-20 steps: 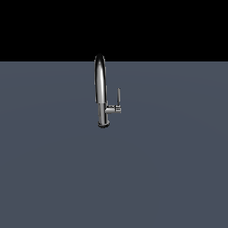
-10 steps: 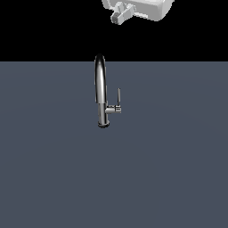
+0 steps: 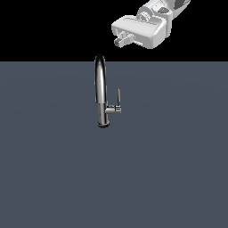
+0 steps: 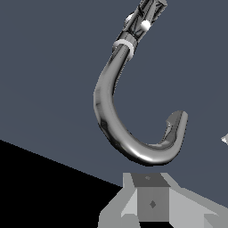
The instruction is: Turn on the faucet by rotating a designated handle.
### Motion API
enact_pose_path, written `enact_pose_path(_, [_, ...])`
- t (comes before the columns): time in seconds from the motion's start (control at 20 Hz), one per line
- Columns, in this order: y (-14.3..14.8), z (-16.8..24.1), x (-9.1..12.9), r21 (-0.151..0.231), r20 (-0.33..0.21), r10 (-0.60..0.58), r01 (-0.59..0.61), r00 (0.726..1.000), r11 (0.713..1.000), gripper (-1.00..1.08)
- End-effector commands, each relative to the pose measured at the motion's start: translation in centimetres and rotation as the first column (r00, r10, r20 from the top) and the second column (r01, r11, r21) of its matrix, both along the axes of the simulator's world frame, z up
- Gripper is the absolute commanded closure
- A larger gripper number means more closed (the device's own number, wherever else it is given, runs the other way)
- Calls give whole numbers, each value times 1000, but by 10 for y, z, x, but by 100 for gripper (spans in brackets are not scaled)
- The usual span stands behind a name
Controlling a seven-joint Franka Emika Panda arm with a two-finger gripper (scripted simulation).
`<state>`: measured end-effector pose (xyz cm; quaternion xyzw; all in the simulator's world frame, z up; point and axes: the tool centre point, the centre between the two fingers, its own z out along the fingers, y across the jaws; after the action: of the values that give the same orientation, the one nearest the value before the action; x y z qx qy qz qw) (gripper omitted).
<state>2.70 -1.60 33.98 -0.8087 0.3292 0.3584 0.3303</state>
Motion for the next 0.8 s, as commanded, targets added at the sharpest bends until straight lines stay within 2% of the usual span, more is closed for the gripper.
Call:
enact_pose_path(0.0, [-2,-14,11,42,-45,-39,41,998,998,108])
enact_pose_path(0.35, [-6,-61,41,152,-187,-142,172,972,973,108])
enact_pose_path(0.75, [-7,-121,68,250,-363,-237,339,901,907,108])
